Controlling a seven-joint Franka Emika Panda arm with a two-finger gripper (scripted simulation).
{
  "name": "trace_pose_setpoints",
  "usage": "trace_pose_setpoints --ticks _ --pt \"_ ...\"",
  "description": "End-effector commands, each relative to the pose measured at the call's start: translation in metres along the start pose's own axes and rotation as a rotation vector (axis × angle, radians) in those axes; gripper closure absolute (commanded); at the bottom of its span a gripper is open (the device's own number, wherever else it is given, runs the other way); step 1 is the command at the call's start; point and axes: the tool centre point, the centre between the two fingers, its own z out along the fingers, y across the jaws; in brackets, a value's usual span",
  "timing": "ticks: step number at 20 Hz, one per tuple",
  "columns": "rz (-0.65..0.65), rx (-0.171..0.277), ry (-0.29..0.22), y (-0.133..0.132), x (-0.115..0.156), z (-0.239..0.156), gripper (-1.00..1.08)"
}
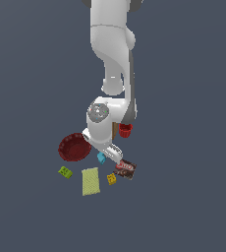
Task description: Pick up a designated object from a clutter of objects.
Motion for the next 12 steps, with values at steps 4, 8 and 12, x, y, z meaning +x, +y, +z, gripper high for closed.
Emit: trace_pose_setpoints --ticks 4,8,12 --pt "0.0 0.001 0.002 0.009 0.01 -0.032 1.08" --pt "0.0 0.001 0.002 0.02 0.019 -0.066 1.08" --pt "0.0 0.002 0.001 0.032 0.031 -0.107 1.08"
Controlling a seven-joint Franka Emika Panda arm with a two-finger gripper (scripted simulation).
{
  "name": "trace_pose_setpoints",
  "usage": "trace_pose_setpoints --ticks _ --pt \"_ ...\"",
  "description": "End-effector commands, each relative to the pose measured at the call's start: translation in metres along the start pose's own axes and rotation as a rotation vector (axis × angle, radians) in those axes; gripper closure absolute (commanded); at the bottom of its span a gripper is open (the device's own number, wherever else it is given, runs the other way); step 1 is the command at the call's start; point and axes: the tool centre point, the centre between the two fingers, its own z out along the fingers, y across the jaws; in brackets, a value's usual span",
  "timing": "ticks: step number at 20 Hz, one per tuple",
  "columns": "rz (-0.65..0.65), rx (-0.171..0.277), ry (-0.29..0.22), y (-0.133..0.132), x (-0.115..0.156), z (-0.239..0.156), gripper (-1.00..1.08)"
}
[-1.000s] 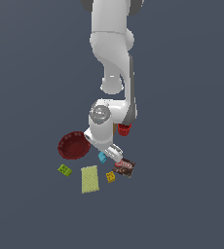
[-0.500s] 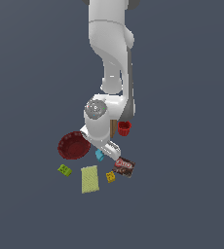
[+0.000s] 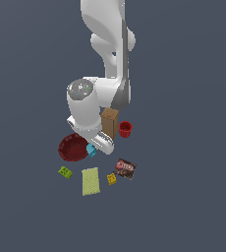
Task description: Pick up a designated object from a clutter of objects.
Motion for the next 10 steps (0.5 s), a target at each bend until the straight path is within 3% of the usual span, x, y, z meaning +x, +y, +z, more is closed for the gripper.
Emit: trace_pose_setpoints --ticks 1,10 --pt "0.0 0.001 0.001 0.008 0.008 -0.028 1.08" --pt "-0.001 0.001 0.001 0.036 0.037 -0.124 1.08"
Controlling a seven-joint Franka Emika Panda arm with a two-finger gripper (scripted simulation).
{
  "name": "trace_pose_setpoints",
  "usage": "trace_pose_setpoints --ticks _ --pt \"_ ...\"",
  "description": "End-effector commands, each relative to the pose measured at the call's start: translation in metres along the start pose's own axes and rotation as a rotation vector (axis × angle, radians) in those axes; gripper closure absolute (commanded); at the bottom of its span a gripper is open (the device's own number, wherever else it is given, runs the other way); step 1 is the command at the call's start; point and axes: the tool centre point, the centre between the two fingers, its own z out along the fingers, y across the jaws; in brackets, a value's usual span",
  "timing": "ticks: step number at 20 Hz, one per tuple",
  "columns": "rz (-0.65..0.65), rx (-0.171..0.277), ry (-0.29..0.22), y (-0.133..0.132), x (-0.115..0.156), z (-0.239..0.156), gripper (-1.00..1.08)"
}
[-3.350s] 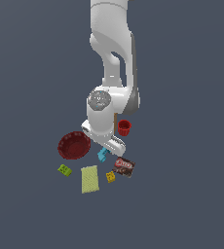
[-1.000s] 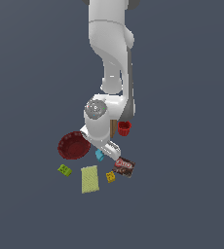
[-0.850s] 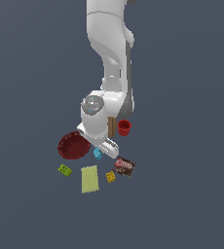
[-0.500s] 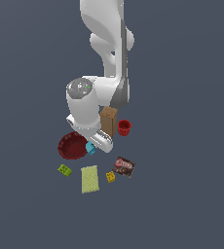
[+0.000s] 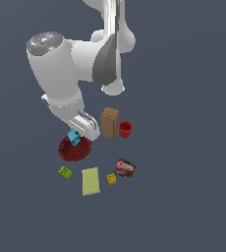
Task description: Pick up a designated object from a clutter of objects.
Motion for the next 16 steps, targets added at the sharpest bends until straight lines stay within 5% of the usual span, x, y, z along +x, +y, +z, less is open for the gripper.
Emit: trace_pose_setpoints --ticks 1,16 --pt "-0.001 0.0 0.0 0.008 0.008 -0.027 1.08" --pt "-0.004 0.0 0.001 0.044 0.052 -0.163 1.08"
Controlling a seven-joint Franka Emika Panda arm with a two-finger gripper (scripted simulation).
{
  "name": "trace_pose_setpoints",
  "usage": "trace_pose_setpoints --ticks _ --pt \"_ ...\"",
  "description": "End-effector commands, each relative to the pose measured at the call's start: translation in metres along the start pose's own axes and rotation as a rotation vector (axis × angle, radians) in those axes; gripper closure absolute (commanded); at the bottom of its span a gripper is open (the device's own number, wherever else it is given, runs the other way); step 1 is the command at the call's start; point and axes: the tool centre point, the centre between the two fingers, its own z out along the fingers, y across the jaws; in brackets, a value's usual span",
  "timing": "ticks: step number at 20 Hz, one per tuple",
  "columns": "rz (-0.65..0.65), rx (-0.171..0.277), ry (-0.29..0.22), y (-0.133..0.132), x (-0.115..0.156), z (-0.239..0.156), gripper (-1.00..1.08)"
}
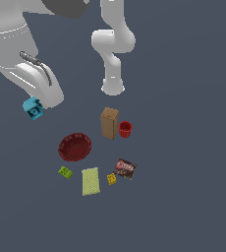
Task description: Pick up a designated object from a clutter of objects.
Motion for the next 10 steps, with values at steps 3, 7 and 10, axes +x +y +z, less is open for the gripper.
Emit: trace_pose_setpoints --ticks 3,7,10 --pt "-0.002 0.0 0.0 0.006 0.009 -0.027 1.08" --pt "-0.002 0.0 0.0 0.01 0.015 -0.042 1.08" --pt "-0.002 0.0 0.0 0.012 0.018 -0.049 1.08"
